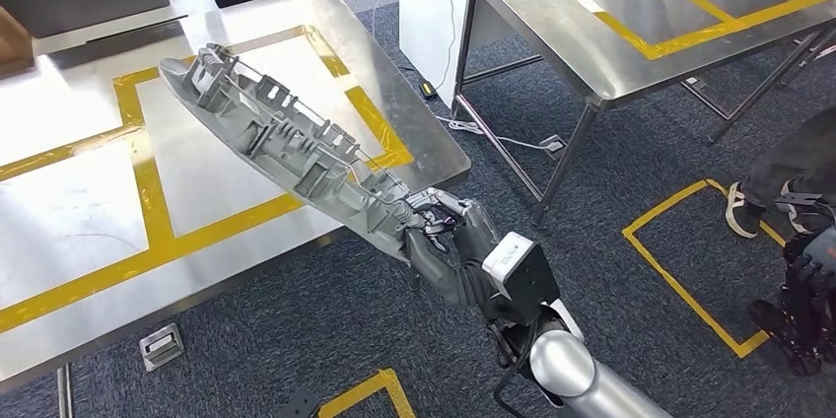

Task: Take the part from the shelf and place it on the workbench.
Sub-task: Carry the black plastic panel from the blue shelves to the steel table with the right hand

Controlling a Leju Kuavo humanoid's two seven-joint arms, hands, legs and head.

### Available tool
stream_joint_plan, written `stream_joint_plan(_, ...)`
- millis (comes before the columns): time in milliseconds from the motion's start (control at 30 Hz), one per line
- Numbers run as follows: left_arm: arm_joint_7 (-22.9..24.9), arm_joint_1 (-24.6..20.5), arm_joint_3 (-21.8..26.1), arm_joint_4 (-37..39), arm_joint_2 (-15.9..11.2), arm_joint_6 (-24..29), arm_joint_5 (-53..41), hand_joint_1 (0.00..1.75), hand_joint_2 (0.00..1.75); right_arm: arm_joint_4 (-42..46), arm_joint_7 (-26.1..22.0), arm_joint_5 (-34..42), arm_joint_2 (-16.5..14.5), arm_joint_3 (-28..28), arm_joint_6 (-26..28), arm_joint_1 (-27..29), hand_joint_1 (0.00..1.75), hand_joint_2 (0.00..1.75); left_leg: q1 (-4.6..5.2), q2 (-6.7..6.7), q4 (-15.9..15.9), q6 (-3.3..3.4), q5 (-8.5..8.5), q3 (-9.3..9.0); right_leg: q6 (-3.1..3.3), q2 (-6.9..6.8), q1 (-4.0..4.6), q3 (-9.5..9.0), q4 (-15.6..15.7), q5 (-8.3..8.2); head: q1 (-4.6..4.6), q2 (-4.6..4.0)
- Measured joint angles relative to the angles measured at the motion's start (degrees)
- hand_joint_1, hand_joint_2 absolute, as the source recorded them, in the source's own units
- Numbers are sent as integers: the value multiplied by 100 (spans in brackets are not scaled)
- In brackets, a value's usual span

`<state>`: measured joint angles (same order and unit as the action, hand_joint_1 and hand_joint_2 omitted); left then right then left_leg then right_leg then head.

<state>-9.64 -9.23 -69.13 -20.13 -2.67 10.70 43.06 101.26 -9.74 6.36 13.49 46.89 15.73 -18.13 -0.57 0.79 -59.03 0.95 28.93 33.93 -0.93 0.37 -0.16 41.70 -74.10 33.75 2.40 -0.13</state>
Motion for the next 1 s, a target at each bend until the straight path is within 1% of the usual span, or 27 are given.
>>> stream_joint_plan(33, 0, 5, 0, 0, -1, -1, 0, 0, 175, -2, -1, 0, 1, -1, 1, 4, 175, 175, 0, 1, -1, -2, 30, -37, -3, 0, -3, 90, -69, -82, 2, 0)
stream_joint_plan(67, 0, 10, 0, 0, -2, -1, 0, 0, 175, -4, -1, 0, 2, -1, 1, 6, 175, 175, -1, 4, -2, -9, 65, -87, 1, -1, -5, 69, 87, -268, 3, 0)
stream_joint_plan(100, 0, 10, 0, 0, -1, -1, 0, 0, 175, -4, -1, 0, 3, 0, -1, 6, 175, 175, -3, 7, -3, -22, 107, -145, 9, -2, -6, -42, 415, -521, 3, 0)
stream_joint_plan(133, 0, 10, 0, 1, -1, -1, 0, 0, 175, -5, -3, 0, 4, 1, -3, 3, 175, 175, -5, 10, 3, -40, 148, -195, 21, -2, -4, -173, 747, -709, 2, 0)
stream_joint_plan(167, 1, 1, 0, 1, -1, -1, 1, 0, 175, -6, -7, 0, 3, 3, -7, -4, 175, 175, 2, 13, -4, -68, 187, -229, 32, 0, 2, -298, 1047, -839, -2, 0)
stream_joint_plan(200, 1, -7, 0, 1, -1, 0, 2, 0, 175, -5, -13, 0, 1, 3, -8, -11, 175, 175, 8, 14, -6, -98, 211, -239, 62, 3, 12, -374, 1226, -870, -4, 0)
stream_joint_plan(267, 1, -19, -1, 1, -1, -2, 3, 0, 175, -4, -25, 0, -2, -1, -3, -18, 175, 175, 18, 14, 4, -160, 232, -235, 134, 15, 33, -416, 1331, -806, -18, 0)
stream_joint_plan(300, 0, -17, -1, 0, 0, -3, 3, 0, 175, -2, -27, 0, -2, -3, 1, -15, 175, 175, 14, 13, 20, -186, 239, -242, 176, 19, 35, -423, 1349, -781, -24, 0)
stream_joint_plan(333, 0, -14, -1, 0, 1, -5, 3, 0, 175, -2, -29, 0, -3, -6, 4, -12, 175, 175, 9, 10, 30, -212, 260, -251, 204, 20, 24, -442, 1371, -776, -30, 0)
stream_joint_plan(367, 0, -13, -1, 0, 1, -6, 3, 0, 175, -2, -29, 0, -3, -8, 4, -11, 175, 175, 7, 6, 2, -233, 291, -253, 232, 19, 14, -474, 1395, -769, -31, 0)
stream_joint_plan(400, 0, -16, -1, 0, 1, -5, 3, 0, 175, -2, -30, 0, -5, -10, 4, -13, 175, 175, 6, 3, -111, -251, 356, -208, 260, 14, 2, -513, 1419, -760, -37, 0)
stream_joint_plan(433, 0, -18, 0, 0, 1, -5, 4, 0, 175, -2, -31, 0, -7, -13, 4, -15, 175, 175, 3, 0, -340, -263, 452, -94, 287, 7, -5, -550, 1433, -746, -46, 0)
stream_joint_plan(467, 0, -20, 0, 0, 1, -5, 4, 0, 175, -2, -34, 0, -8, -13, 4, -17, 175, 175, 3, -2, -678, -274, 565, 82, 309, 2, -3, -582, 1439, -724, -55, 0)
stream_joint_plan(500, 0, -17, 0, 0, 1, -5, 4, 0, 175, -2, -38, 0, -9, -12, 3, -18, 175, 175, 2, -2, -1059, -283, 669, 311, 324, -2, -2, -610, 1441, -700, -62, 0)
stream_joint_plan(533, 0, -10, -1, 0, 1, -5, 4, 0, 175, -2, -42, 0, -9, -10, 3, -16, 175, 175, 0, -2, -1370, -288, 713, 520, 332, -1, 0, -639, 1441, -674, -66, 0)
stream_joint_plan(567, 0, -1, -1, 0, 1, -5, 3, 0, 175, -3, -43, 0, -9, -9, 3, -12, 175, 175, 0, -3, -1521, -288, 665, 662, 332, 3, 1, -675, 1440, -645, -67, 0)
stream_joint_plan(600, 0, 6, -2, 0, 1, -5, 3, 0, 175, -4, -41, 0, -8, -9, 4, -8, 175, 175, 1, -3, -1477, -282, 524, 708, 328, 8, 3, -720, 1440, -614, -69, 0)
stream_joint_plan(633, 0, 8, -2, 0, 1, -5, 2, 0, 175, -5, -38, 0, -8, -9, 4, -4, 175, 175, 1, -3, -1240, -269, 300, 652, 319, 12, 3, -776, 1439, -579, -69, 0)
stream_joint_plan(667, 0, 7, -2, 0, 0, -5, 2, 0, 175, -6, -36, 0, -7, -9, 5, -2, 175, 175, 2, -3, -900, -249, 56, 545, 303, 16, 4, -829, 1439, -539, -72, 0)
stream_joint_plan(700, 0, 2, -1, 0, 0, -5, 2, 0, 175, -7, -36, 0, -8, -10, 4, -7, 175, 175, 10, -1, -580, -228, -121, 421, 278, 21, 16, -870, 1430, -500, -74, 0)
stream_joint_plan(733, 1, -7, -1, 0, 0, -5, 2, 0, 175, -7, -39, 0, -8, -11, 4, -14, 175, 175, 18, 0, -314, -201, -202, 306, 249, 24, 25, -889, 1422, -471, -75, 0)
stream_joint_plan(767, 1, -13, -1, -1, 1, -5, 2, 0, 175, -7, -42, 0, -8, -13, 4, -22, 175, 175, 25, 3, -164, -178, -208, 241, 223, 26, 33, -888, 1412, -450, -75, 0)
stream_joint_plan(833, 1, -10, -1, -2, 3, -5, 2, 0, 175, -7, -46, 0, -8, -17, 4, -31, 175, 175, 28, 10, -74, -162, -141, 188, 224, 22, 40, -876, 1407, -433, -72, 0)
stream_joint_plan(900, -10, 3, -1, -3, -1, -3, 5, 0, 175, -7, -45, 0, -7, -17, 2, -29, 175, 175, 27, 16, -69, -162, -136, 194, 251, 16, 41, -887, 1429, -426, -71, 0)
stream_joint_plan(1000, -63, -3, 0, -4, -1, -8, 9, 0, 175, -7, -51, -6, -6, -16, 2, -26, 175, 175, 34, 18, -69, -132, -118, 193, 239, 15, 41, -912, 1476, -434, -69, 0)
